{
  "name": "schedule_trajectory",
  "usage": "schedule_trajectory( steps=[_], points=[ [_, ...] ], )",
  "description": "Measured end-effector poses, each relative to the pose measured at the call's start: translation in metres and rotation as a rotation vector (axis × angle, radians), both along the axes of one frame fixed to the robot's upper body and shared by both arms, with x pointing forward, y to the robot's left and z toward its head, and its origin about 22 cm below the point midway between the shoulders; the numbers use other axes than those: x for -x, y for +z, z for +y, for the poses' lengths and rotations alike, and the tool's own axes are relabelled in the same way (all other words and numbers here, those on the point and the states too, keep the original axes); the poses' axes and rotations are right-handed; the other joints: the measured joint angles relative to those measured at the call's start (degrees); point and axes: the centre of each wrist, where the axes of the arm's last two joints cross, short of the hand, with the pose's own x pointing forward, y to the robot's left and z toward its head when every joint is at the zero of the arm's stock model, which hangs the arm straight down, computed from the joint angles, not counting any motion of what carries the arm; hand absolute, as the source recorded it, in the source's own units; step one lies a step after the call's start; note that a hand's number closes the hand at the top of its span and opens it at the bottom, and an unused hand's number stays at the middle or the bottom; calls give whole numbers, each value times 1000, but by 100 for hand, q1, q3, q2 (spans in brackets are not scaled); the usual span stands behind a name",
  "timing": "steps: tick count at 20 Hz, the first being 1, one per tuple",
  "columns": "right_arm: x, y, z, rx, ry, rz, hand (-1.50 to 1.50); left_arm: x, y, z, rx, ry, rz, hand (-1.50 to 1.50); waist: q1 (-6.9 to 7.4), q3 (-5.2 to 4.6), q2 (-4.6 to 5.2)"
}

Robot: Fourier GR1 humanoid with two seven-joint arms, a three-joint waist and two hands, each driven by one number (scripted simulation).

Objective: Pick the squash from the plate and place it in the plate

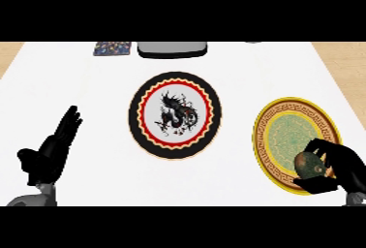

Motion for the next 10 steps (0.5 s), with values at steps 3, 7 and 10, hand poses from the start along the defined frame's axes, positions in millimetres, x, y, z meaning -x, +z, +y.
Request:
schedule_trajectory(
  steps=[3, 7, 10],
  points=[
    [24, -15, 8, -19, -237, -12, 150, 7, -3, 8, -7, 38, 10, 0, -260, -9, -63],
    [45, -22, 40, -25, -438, -84, 150, 11, -4, 14, -11, 62, 16, 0, -351, -24, -75],
    [59, -19, 63, -4, -520, -130, 150, 13, -6, 15, -10, 66, 19, 0, -332, 0, -50]
  ],
)
